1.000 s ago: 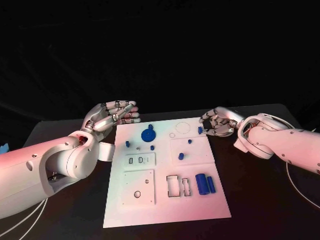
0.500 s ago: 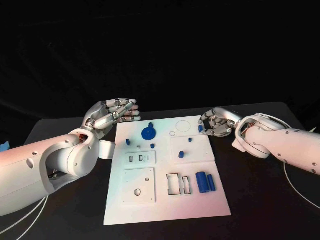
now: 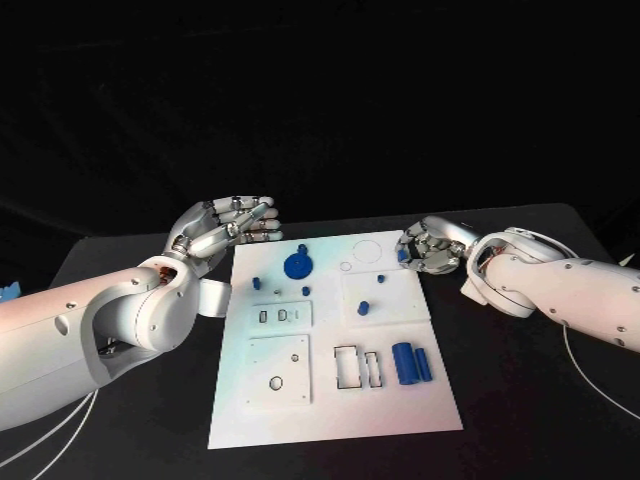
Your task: Assemble the parts on the task board
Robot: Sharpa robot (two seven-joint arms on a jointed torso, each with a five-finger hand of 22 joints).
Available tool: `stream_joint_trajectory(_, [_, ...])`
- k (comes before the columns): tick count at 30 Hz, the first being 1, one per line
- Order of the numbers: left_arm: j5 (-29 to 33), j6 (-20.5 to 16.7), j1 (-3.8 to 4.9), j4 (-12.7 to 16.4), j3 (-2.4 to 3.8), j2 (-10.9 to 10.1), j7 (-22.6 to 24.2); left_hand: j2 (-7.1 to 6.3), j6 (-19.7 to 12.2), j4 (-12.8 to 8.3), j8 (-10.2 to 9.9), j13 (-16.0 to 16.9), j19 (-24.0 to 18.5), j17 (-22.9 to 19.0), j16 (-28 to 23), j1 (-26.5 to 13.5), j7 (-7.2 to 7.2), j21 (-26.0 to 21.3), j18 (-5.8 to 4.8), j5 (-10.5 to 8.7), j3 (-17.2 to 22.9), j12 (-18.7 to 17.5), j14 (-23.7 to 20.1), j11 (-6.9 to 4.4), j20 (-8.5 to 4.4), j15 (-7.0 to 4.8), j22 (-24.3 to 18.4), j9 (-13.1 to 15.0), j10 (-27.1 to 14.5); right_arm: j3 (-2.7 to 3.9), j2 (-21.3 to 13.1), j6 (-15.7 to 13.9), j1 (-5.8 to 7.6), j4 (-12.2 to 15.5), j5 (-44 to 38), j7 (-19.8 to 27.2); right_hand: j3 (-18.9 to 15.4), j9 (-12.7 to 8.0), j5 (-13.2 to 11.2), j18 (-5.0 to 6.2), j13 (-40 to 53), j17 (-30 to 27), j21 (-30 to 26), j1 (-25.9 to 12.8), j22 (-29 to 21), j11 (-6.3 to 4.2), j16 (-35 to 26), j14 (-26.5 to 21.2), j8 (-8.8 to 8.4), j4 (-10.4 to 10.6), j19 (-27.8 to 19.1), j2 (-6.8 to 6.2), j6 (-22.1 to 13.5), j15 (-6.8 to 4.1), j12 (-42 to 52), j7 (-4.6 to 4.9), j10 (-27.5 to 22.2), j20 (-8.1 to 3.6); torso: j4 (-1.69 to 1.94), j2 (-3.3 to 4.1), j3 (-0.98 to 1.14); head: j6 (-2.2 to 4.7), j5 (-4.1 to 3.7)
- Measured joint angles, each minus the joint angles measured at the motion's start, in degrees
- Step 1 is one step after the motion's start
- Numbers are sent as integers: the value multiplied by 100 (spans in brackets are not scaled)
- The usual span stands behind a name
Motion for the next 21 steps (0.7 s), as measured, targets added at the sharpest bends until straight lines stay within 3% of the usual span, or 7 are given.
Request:
stream_joint_trajectory(8, [0,1,0,0,0,-2,-1,0,0,0,0,0,0,-1,0,0,0,0,0,0,0,0,0,0,0,0,0,0,0,4,43,-12,-20,-28,-3,-12,6,20,0,0,15,-1,0,0,15,-21,0,-21,47,-6,20,0,46,-21,22,-8,20,-20,2,0,2,-13,14])
stream_joint_trajectory(16, [0,1,0,-1,-1,-8,-2,0,0,0,0,0,0,10,0,0,0,-22,0,0,0,0,-20,0,0,20,1,0,0,5,52,-98,-30,-45,-3,-39,40,93,-2,0,54,-1,0,-75,37,-92,0,0,283,-6,43,82,144,-82,51,-107,92,-43,-1,1,4,-25,26])
stream_joint_trajectory(21, [0,1,0,-3,-1,-14,-3,0,0,0,0,0,0,9,0,0,0,-22,0,0,0,0,-20,0,0,20,1,0,0,1,36,-236,-37,-3,-4,-60,153,110,-203,0,134,-1,68,-52,108,-160,30,-11,484,-52,78,221,167,-133,96,-155,160,-122,-7,0,11,-27,34])
